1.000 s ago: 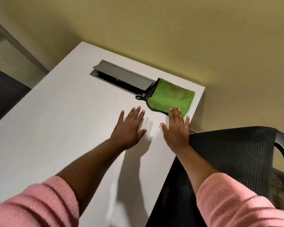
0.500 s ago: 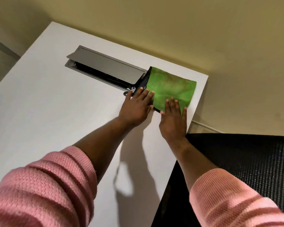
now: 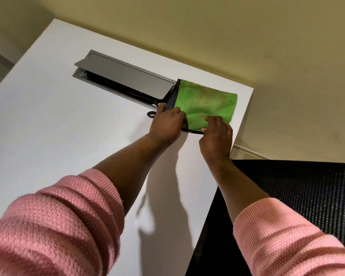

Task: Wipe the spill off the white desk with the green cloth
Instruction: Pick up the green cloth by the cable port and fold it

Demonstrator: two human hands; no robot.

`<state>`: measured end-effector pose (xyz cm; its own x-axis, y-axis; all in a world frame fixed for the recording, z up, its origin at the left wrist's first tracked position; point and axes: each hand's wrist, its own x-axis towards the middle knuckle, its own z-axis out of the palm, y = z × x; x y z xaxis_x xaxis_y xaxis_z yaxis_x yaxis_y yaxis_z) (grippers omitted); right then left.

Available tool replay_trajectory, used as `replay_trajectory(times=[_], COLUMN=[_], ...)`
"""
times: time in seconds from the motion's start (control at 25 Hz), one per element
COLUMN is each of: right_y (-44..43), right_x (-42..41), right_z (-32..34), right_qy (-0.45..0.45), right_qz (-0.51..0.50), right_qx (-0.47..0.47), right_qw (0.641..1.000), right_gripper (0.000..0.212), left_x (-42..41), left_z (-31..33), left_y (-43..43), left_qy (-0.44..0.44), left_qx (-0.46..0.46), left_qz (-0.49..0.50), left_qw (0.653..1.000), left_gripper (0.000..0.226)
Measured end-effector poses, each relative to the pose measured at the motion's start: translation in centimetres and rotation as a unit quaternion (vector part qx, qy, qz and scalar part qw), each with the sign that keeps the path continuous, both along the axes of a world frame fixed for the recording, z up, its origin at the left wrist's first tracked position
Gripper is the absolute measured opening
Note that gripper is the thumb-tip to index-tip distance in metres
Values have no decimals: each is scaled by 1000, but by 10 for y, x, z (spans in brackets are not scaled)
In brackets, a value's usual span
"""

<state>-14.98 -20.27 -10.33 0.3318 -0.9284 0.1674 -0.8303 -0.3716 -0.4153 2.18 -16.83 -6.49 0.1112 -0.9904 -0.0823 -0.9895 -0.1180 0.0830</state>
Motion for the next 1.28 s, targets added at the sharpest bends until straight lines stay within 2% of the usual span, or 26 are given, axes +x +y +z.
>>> replay_trajectory(times=[0.16,0.4,0.56,0.64,0.76,1.0,1.28], right_y=[-9,10,37,51,85,179,329], right_x=[1,-16,-25,-24,-20,-7,4], right_z=[4,27,56,73,103,156,187], right_qy=[10,6,-10,-8,-29,-60,-99], right_qz=[4,42,72,79,114,207,357], right_qx=[2,-17,-60,-52,-46,-47,-78], right_qw=[1000,999,996,995,992,975,926], right_gripper=[37,43,32,30,25,28,21], left_x=[-5,-8,-11,-9,-2,8,-18], left_z=[-1,22,56,70,97,150,183], left_y=[0,33,73,98,148,278,481], left_qy=[-7,20,44,55,81,153,131], left_qx=[-7,-83,-118,-127,-115,-137,-186], left_qz=[12,-8,4,25,66,138,236], left_qw=[1000,996,992,990,988,969,945], left_gripper=[21,20,13,13,23,26,23])
